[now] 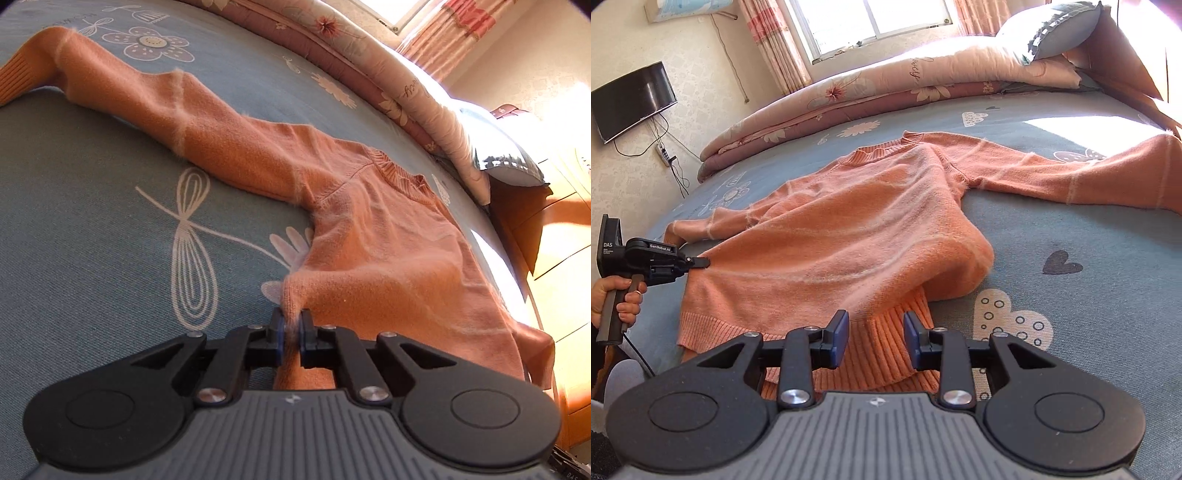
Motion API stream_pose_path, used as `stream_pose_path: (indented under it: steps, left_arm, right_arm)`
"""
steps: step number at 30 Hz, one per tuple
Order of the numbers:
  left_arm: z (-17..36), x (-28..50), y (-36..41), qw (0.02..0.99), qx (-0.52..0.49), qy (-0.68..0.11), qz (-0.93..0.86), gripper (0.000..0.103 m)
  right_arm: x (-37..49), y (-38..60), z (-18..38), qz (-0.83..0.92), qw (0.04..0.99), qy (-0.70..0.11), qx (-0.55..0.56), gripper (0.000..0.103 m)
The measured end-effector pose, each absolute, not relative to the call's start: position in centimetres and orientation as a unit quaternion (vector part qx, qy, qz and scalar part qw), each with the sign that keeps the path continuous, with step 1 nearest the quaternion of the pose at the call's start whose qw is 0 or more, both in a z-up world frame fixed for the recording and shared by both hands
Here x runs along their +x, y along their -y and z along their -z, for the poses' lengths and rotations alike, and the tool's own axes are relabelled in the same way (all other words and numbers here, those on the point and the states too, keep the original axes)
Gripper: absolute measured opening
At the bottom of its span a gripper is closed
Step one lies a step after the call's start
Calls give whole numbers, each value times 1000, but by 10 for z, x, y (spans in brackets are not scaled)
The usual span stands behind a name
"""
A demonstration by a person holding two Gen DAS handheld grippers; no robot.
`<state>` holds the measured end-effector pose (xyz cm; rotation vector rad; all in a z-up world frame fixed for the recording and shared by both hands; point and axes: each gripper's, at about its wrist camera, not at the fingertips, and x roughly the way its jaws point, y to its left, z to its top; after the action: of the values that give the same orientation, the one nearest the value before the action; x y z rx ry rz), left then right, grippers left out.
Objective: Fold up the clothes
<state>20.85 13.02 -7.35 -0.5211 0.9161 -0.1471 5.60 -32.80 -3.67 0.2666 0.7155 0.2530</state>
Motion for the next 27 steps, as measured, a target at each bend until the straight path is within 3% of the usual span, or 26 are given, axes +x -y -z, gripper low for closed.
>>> stream_pose_path:
  steps: [10, 15, 25, 26, 27]
  left_arm:
    - [86, 226, -142, 857, -262, -441, 40, 7]
    - [85, 226, -142, 857, -259, -443, 41, 7]
    - [85, 230, -136, 863, -240, -443, 42, 8]
    - [85, 230, -136, 863, -239, -443, 42, 8]
    - [85, 230, -137, 862, -240, -444, 43, 8]
  right_arm:
    - [115, 392, 54, -80, 904, -342, 243, 44]
    - [166, 429, 91, -97, 843, -359, 389, 49]
    - [202, 429, 142, -191, 750, -371, 513, 52]
    - [203, 425, 140, -200, 752, -366, 510, 47]
    - [203, 422, 136, -201, 762, -358, 501, 32]
